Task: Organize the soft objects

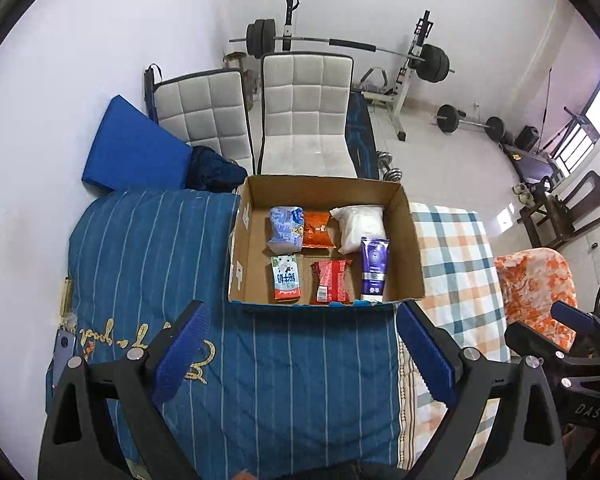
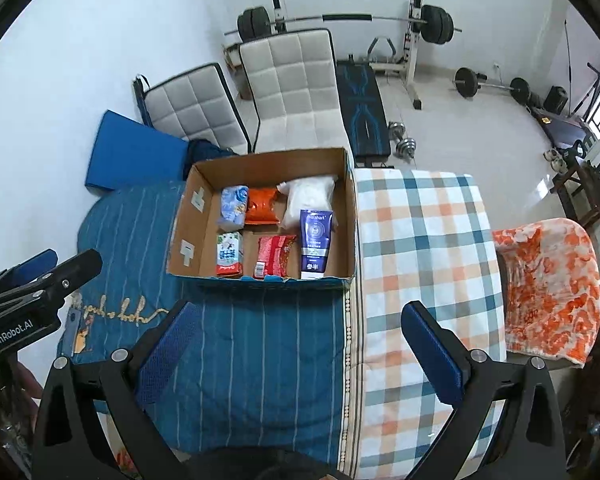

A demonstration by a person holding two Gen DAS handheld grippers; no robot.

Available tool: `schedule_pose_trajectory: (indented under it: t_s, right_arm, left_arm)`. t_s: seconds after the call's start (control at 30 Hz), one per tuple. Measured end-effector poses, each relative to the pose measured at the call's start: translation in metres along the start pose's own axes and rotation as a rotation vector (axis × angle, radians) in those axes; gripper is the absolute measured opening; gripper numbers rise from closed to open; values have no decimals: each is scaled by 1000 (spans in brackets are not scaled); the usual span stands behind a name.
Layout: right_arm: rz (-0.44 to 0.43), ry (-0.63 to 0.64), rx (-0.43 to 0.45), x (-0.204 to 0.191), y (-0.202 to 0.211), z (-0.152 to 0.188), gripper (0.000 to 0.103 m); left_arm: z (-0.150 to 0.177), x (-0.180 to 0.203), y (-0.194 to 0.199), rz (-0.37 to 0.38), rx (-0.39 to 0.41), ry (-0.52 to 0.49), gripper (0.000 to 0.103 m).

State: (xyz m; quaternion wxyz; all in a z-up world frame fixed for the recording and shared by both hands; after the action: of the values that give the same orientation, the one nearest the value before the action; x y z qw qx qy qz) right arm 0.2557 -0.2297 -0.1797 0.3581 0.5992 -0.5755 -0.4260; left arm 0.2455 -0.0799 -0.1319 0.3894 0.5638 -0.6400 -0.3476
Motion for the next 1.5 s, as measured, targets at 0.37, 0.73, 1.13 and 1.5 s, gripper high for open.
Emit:
schedule_pose_trajectory:
  t_s: [0.37, 0.73, 1.13, 1.5]
  right_arm:
    - [-30, 37, 21, -15, 68, 30, 103]
    - [53, 40, 89, -12, 102, 29, 103]
    - [145, -3, 188, 4, 121, 16, 103]
    - [149, 5, 206, 3, 129, 15, 103]
  left_arm:
    - [6, 6, 65, -14, 100, -20, 96]
    - [7, 15, 80, -19, 153, -38, 96]
    - [7, 10, 88, -48, 205, -17, 96]
    - [10, 9, 92, -39, 211, -3, 96]
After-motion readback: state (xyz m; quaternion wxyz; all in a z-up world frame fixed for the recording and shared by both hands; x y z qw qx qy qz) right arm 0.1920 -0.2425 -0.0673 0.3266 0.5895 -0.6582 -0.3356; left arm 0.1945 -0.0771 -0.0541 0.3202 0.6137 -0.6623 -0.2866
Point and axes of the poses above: each gripper's, at about its wrist camera, not at the fingertips, and y roughly against the way its jaws point, x to its right, z to its underside, the point moved 7 cm from there along -y, roughly the way its jaws point, and after that the axes turned 4 degrees about y, right-handed, at the moved point
